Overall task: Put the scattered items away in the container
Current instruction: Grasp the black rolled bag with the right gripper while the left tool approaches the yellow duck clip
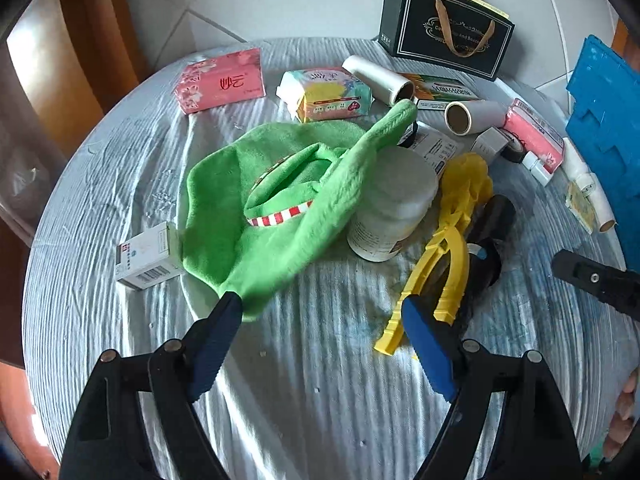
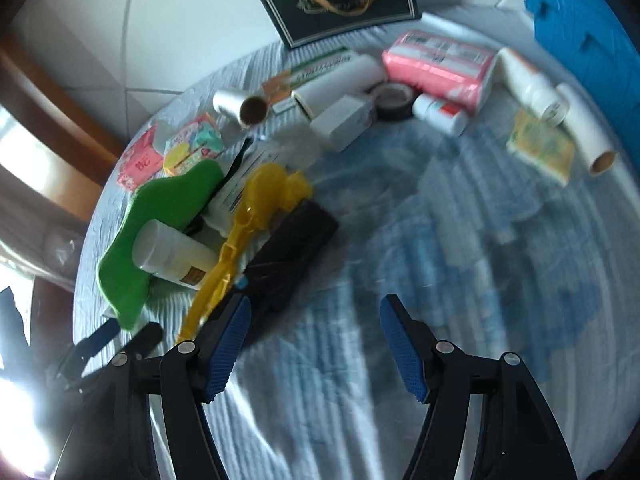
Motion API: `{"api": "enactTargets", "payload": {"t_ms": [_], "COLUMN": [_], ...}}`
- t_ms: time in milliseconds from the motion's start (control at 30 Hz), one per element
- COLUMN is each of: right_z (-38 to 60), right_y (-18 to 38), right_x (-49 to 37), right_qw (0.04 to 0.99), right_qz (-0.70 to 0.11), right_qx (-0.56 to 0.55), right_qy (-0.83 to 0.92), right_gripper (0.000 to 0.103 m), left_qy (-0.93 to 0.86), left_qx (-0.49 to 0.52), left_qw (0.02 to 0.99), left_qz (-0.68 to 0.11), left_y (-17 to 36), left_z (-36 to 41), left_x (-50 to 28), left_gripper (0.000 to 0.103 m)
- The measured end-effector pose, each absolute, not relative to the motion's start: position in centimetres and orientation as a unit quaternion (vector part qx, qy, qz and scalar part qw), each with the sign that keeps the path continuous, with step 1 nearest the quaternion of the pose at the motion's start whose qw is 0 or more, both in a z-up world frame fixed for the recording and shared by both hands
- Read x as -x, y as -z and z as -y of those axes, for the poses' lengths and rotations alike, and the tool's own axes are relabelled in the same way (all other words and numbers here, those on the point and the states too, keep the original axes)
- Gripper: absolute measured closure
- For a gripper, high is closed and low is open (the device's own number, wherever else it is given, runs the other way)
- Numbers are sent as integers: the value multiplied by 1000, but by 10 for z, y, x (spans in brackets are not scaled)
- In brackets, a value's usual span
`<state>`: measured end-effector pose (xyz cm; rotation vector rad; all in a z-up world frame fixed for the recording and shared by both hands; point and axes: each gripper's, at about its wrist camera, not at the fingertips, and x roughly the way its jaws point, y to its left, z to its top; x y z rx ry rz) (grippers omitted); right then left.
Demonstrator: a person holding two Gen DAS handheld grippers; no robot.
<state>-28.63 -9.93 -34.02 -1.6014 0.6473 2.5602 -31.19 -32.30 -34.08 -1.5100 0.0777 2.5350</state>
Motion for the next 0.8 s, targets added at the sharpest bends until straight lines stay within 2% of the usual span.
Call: {"api": "enactTargets", "payload": {"t_ms": [167,300,367,400,500,667,733,800], "right_z": [133,139,142,144,140,95,67,44], "right_y": [362,378,379,378,374,372,373,371], "right_x": [309,320,326,329,326,305,303,301], "right_qw": [39,35,22,16,23,65,77,79], "right_qz": [-183,-202,-181,-165,-114,-29,-35,-46], "right_qx": [539,535,539,542,553,553,554,550], "right_qy": [-822,-820,-823,-824,-825,-830,-828,-830], "right_gripper": [35,34,36,45,60,65,65,71], "left_qy": [-847,-844,-845,-845,-846,-856,-859,-861], "left_qx": [518,523,523,524,520,495,487,481], "left_qw": [117,114,111,111,116,148,158,165], "left_qz": [-21,-17,-13,-10,-2,-2,-6,-17], "left_y": [358,365,362,360,346,309,299,295], "left_z": [322,328,331,332,330,299,277,250], "left_x": [324,327,326,324,316,299,300,308], "left_gripper": [21,21,21,21,21,21,21,21]}}
